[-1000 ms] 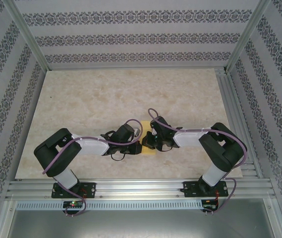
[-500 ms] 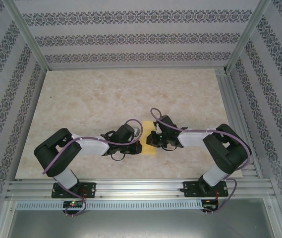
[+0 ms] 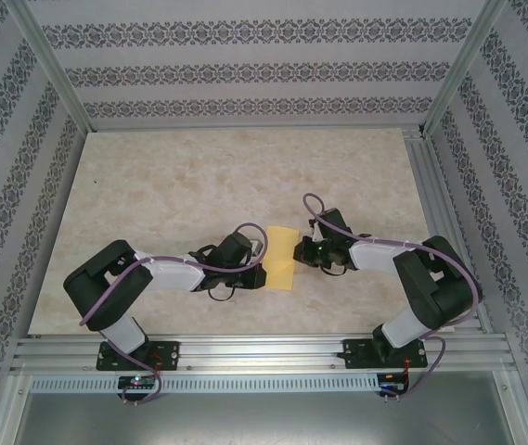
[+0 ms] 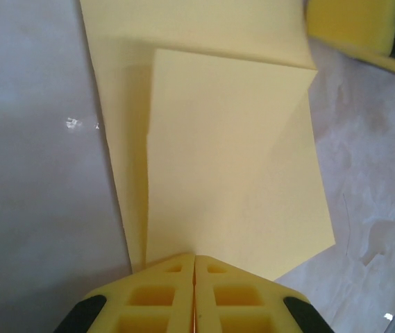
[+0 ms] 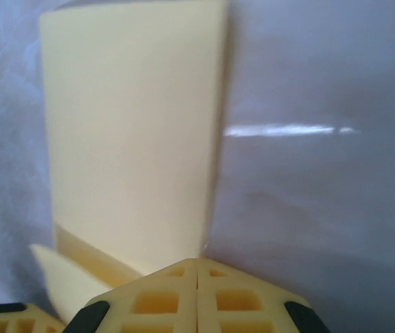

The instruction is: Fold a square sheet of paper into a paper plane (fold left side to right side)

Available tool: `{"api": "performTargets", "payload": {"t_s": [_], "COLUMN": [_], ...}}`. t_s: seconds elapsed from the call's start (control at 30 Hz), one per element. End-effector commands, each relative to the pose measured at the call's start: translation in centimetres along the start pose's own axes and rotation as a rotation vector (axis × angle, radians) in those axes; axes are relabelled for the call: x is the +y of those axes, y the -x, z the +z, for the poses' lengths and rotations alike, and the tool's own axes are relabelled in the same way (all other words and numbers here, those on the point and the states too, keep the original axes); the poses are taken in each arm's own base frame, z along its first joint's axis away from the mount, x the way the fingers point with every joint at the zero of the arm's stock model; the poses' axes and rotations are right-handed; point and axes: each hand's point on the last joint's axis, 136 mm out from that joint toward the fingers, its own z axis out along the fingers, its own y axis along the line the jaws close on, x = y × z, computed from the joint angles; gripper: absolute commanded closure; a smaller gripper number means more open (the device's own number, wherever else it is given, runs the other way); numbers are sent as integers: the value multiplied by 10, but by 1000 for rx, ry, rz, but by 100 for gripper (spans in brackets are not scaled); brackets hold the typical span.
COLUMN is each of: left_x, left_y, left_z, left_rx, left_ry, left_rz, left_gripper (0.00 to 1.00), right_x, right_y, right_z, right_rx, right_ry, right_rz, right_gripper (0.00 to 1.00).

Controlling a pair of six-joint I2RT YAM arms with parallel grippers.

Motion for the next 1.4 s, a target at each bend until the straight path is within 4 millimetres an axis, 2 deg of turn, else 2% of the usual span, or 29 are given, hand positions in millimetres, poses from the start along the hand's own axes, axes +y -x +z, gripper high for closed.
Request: {"api": "performTargets", "payload": {"t_s": [0.0,0.1,0.17,0.33,0.4,0.53,0.7,1.0,1.27,1.37], "left_x": [16,12,11,11,10,10,9,13,23,22], "left_y": [-27,-24,-24,-25,-24,-25,-26,-35,-53,-53], "left_z": [3,3,3,3,3,3,2,-8,-13,-16], "left_rx": [75,70,71,70,67,70,73,64,79,69], "left_ry": [62,55,55,58,57,55,55,61,69,64], "left_rz": [-22,-16,-12,-10,-8,-7,-3,-19,-41,-45], "left_gripper": [90,90,90,90,90,90,90,90,90,90], "right_x": [-5,14,29,60,64,60,45,6,4,5], "right_y": [9,11,5,-26,-32,-36,-38,-52,-49,-49], "right_z": [-20,-34,-36,-14,-5,11,23,24,23,23], "right_rx": [-51,-81,-80,-10,3,30,65,122,131,131], "right_ry": [-57,5,52,118,123,98,20,-127,-136,-130], "right_rz": [-33,-28,-25,-13,-6,-6,10,68,75,72], "right_gripper": [93,91,89,89,89,89,90,90,90,90]}}
